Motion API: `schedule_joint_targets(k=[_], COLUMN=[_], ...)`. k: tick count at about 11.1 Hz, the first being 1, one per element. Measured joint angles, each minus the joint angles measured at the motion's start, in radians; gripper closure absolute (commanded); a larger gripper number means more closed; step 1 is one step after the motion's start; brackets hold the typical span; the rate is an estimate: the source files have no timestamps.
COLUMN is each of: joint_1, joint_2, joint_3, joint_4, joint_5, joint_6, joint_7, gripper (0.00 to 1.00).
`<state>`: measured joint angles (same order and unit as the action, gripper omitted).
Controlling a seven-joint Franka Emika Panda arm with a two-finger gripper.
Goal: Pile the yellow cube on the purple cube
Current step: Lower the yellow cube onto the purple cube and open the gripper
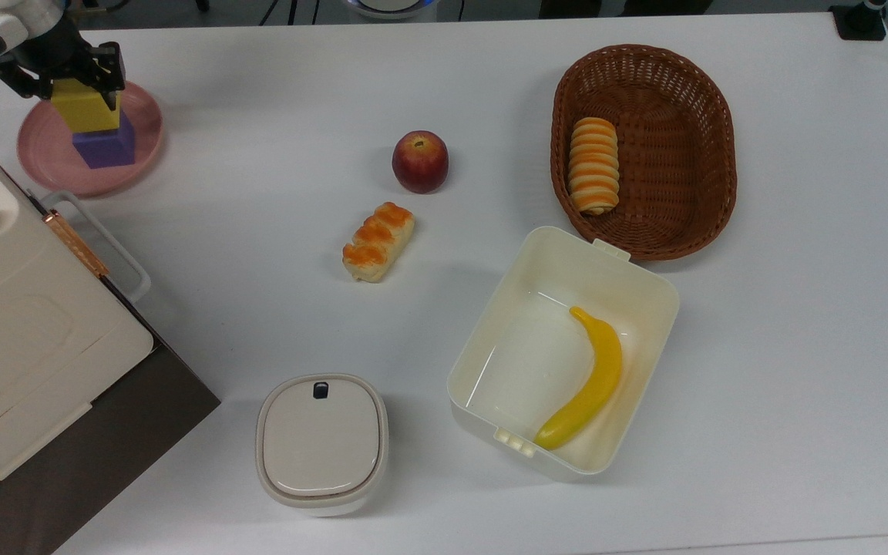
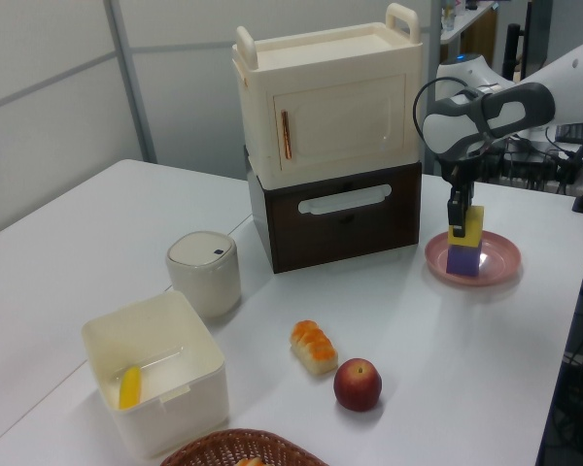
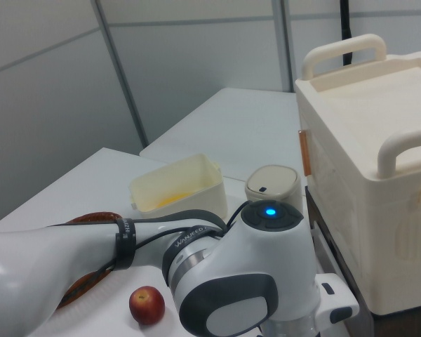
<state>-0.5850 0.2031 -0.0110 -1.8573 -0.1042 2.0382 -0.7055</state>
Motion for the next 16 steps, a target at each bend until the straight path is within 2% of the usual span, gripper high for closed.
schedule_joint_targets(k=[3, 4, 7, 8, 9, 11, 12, 16], joint_1=[0.0, 0.0, -0.004, -0.004, -0.004, -0.006, -0.008, -0.01], joint_2=[0.017, 0.025, 0.028, 0.028, 0.028, 0.028, 0.028, 0.023], joint_3=[0.0, 0.0, -0.014, -0.019, -0.021, -0.022, -0.022, -0.022], joint_4=[-0.001, -0.002, -0.002, -0.002, -0.002, -0.002, -0.002, 0.0], joint_5=[0.0, 0.0, 0.0, 0.0, 0.0, 0.0, 0.0, 0.0], joint_6=[0.046, 0.052, 0.053, 0.053, 0.053, 0.053, 0.053, 0.036], joint_7=[-0.051, -0.059, -0.1, -0.106, -0.107, -0.108, -0.108, -0.108], gripper=[0.45, 0.41, 0.38, 0.35, 0.29, 0.07, 0.0, 0.0])
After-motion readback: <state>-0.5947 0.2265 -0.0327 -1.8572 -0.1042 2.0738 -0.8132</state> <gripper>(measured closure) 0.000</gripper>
